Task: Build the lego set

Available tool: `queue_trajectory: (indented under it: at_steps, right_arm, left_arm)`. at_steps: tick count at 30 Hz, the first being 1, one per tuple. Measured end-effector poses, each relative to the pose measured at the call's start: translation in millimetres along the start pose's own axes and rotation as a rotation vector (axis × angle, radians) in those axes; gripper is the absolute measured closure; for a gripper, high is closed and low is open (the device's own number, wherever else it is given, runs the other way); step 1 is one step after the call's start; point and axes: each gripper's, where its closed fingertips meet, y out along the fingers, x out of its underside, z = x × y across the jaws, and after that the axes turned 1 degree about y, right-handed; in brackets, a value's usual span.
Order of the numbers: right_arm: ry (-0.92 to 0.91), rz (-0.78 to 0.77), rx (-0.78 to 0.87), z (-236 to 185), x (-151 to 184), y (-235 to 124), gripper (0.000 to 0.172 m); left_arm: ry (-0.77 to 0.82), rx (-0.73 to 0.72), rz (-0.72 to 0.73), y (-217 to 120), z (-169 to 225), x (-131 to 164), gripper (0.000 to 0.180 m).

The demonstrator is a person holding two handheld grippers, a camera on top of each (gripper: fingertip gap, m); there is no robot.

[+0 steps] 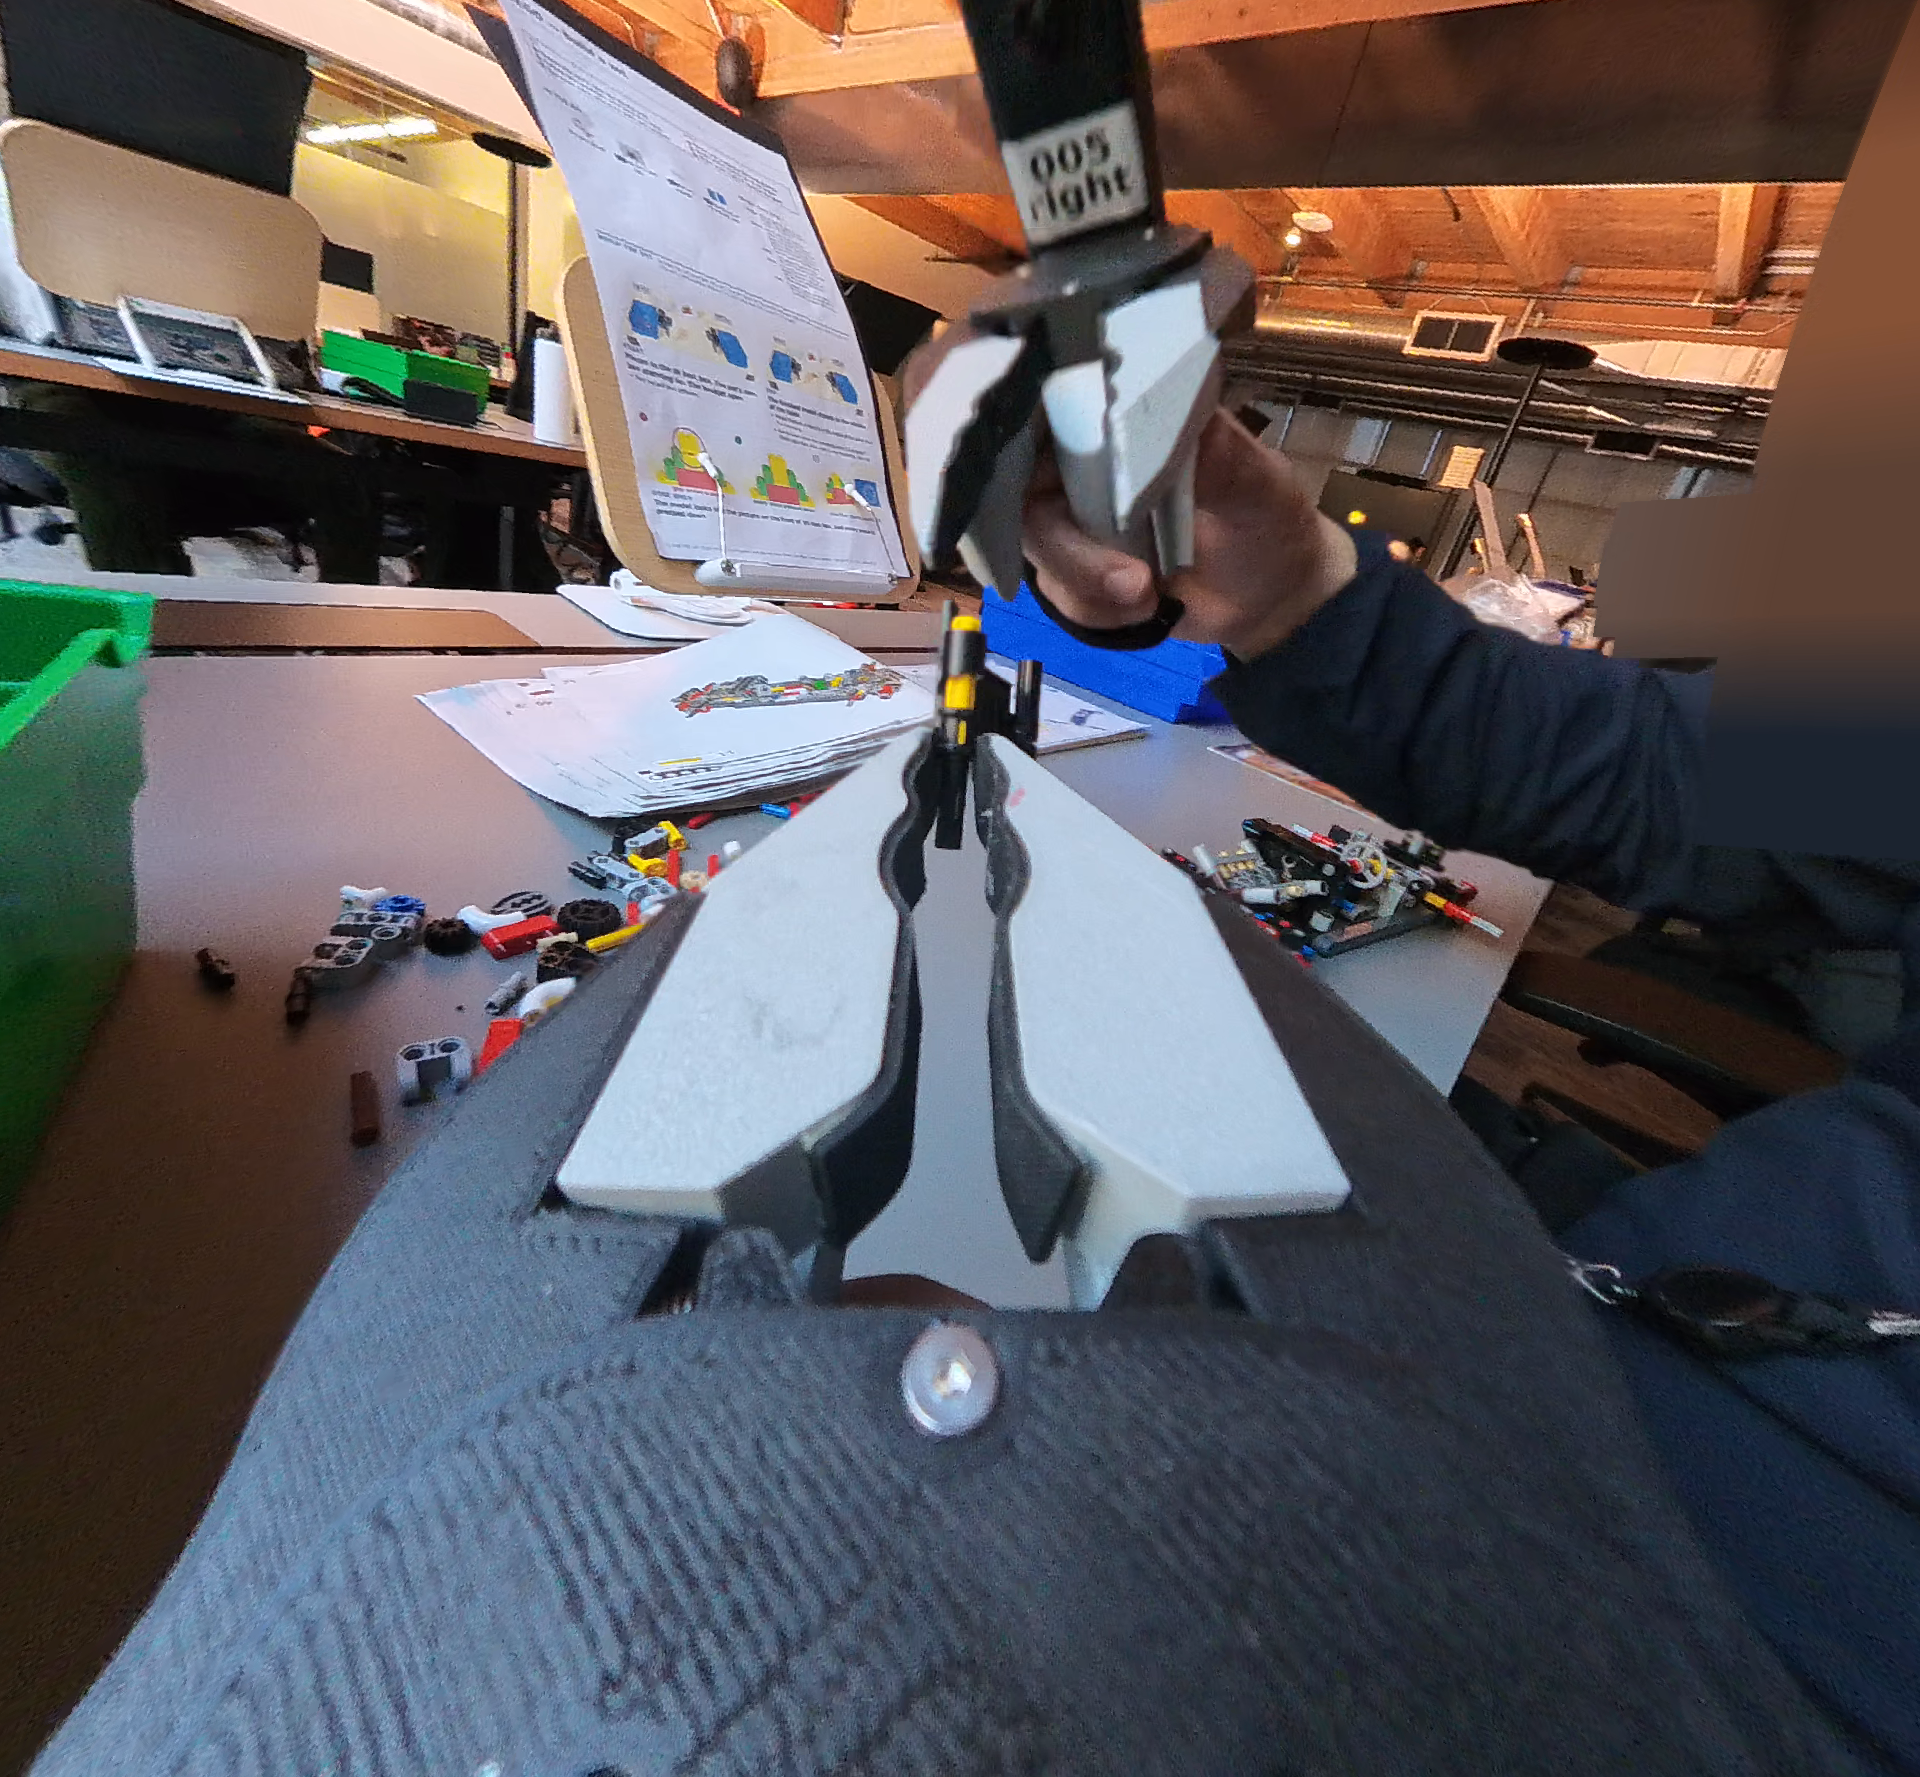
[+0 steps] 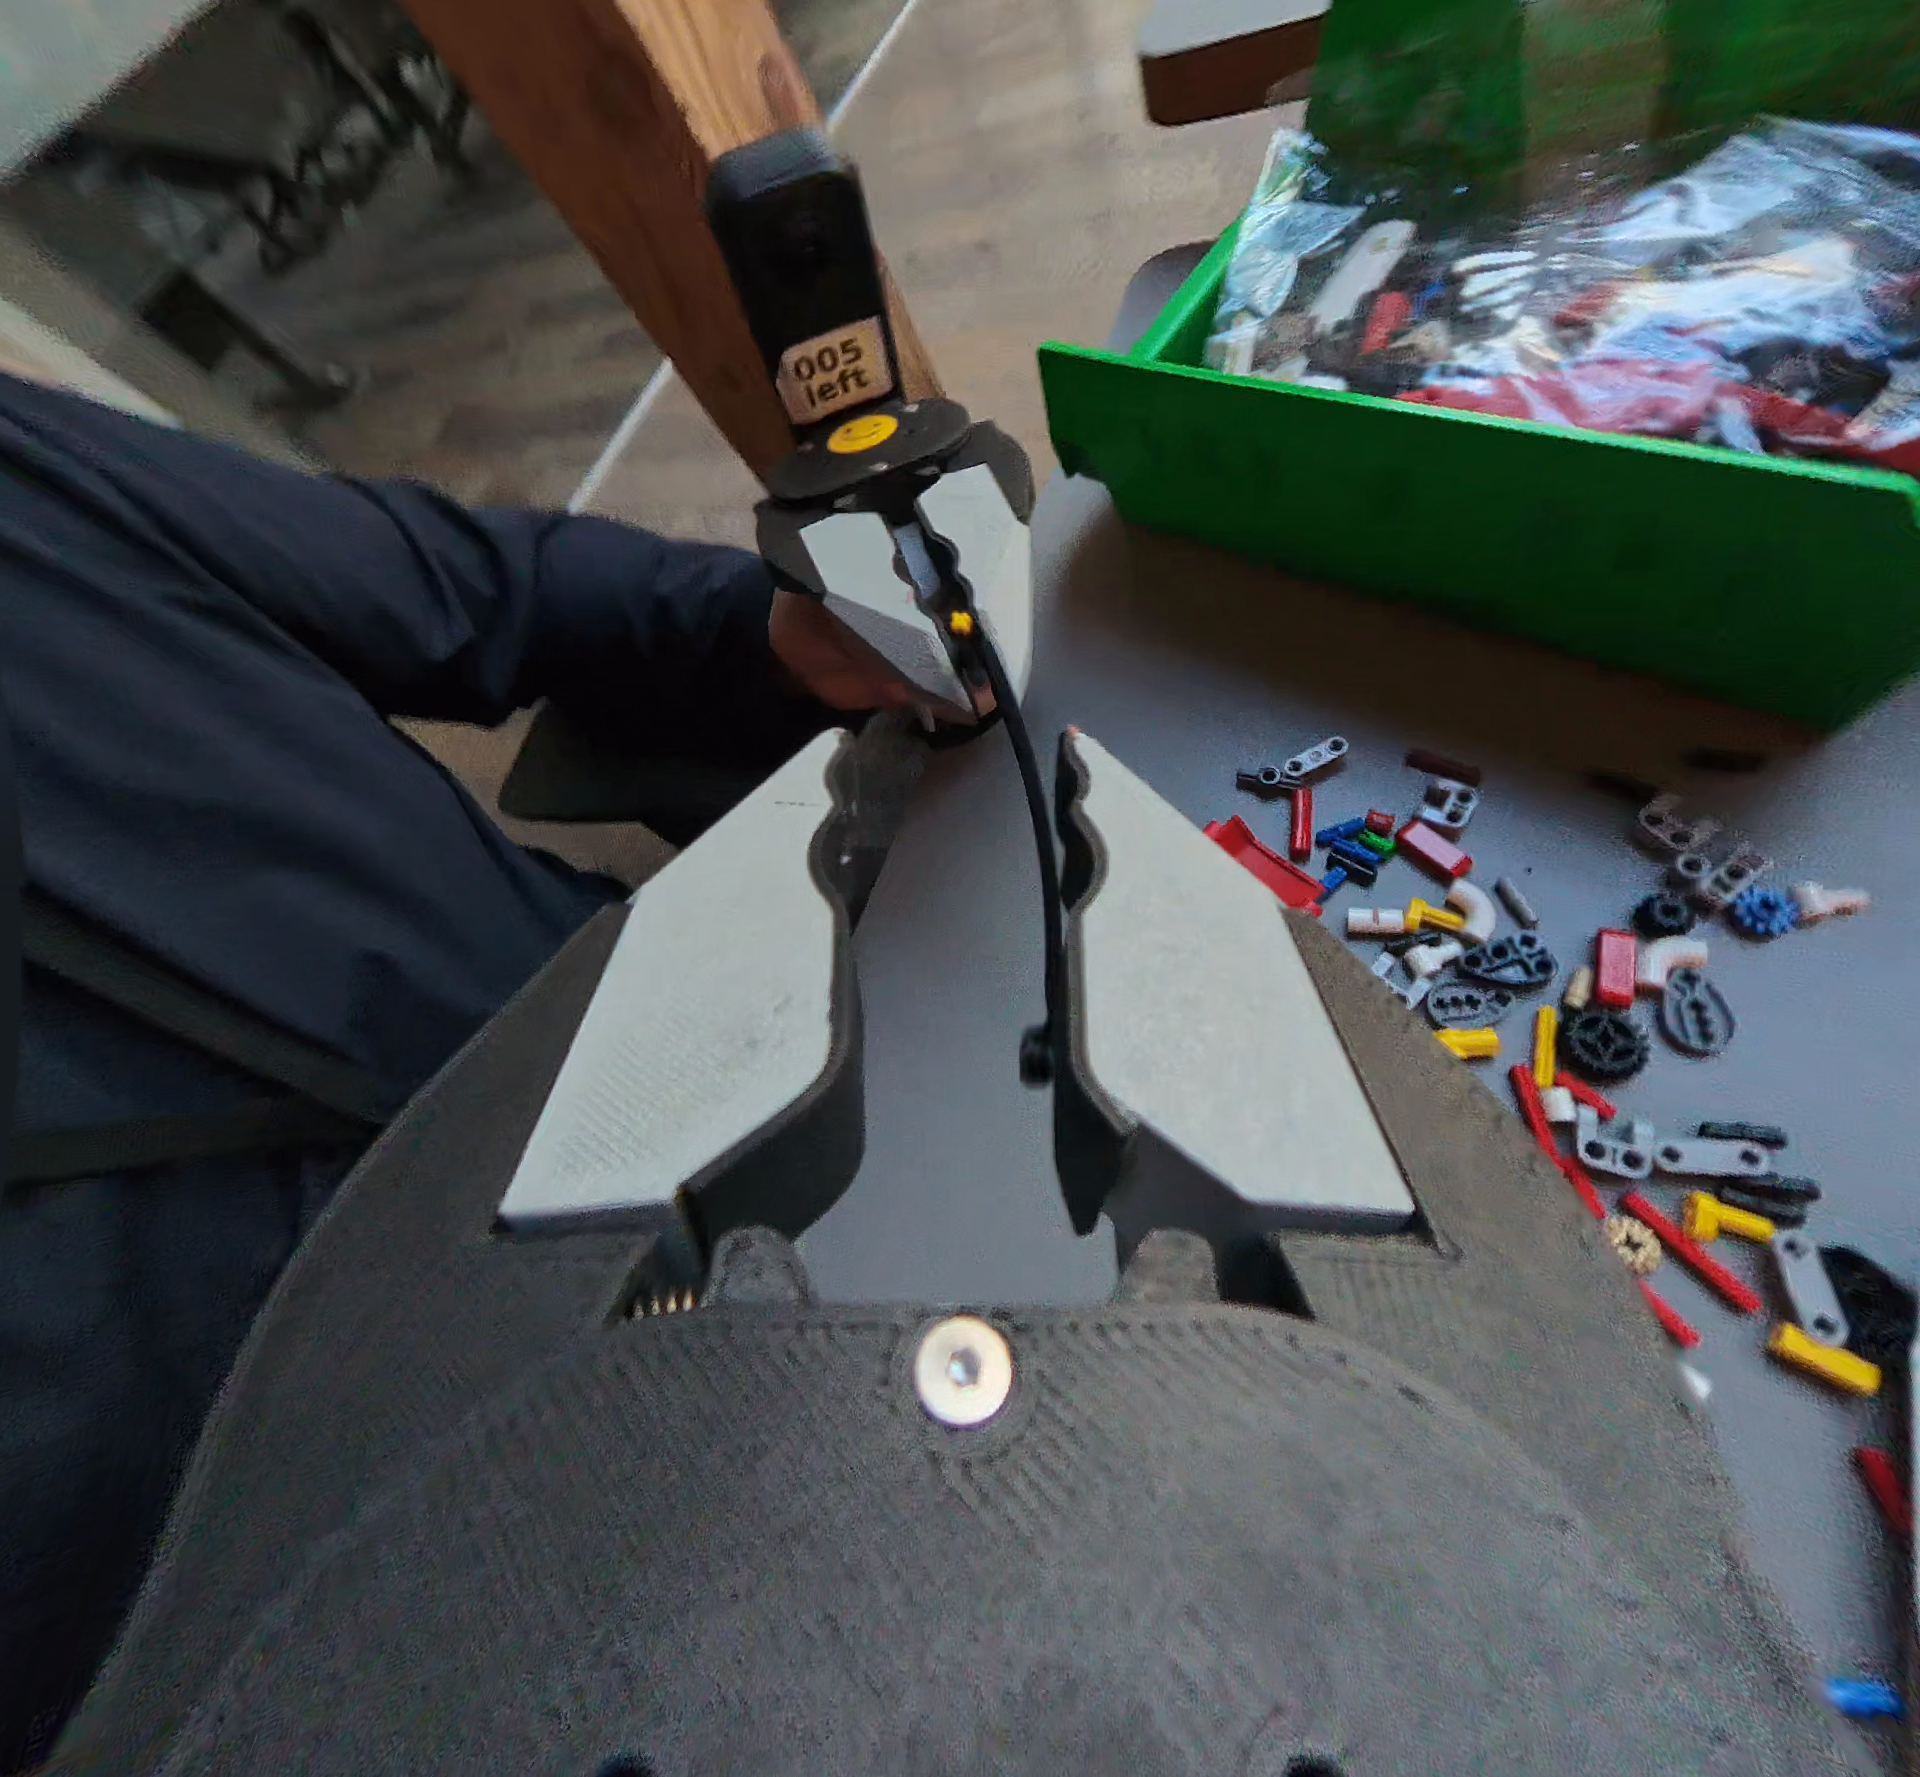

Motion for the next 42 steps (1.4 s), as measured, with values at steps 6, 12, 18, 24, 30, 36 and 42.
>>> queue_trajectory:
  at_steps: [6,12,18,24,30,36,42]
  right_arm:
    - [-0.207,-0.243,0.047,-3,16,34,0.149]
    - [-0.397,-0.325,0.090,-14,21,33,0.165]
    - [-0.378,-0.380,0.060,-18,29,31,0.170]
    - [-0.338,-0.376,0.043,-14,42,36,0.171]
    - [-0.285,-0.373,0.053,-7,53,33,0.171]
    - [-0.195,-0.274,0.050,-4,36,20,0.153]
    - [0.015,-0.304,0.182,50,69,-2,0.161]
  left_arm:
    - [-0.011,0.073,-0.030,6,19,2,0.176]
    - [-0.105,0.166,-0.055,7,31,7,0.176]
    - [-0.105,0.175,-0.104,11,35,14,0.177]
    - [-0.074,0.143,-0.179,13,33,26,0.177]
    - [-0.075,0.121,-0.203,16,29,33,0.177]
    - [0.030,0.084,-0.085,7,23,13,0.177]
    - [0.065,-0.032,0.002,-19,-4,-9,0.177]
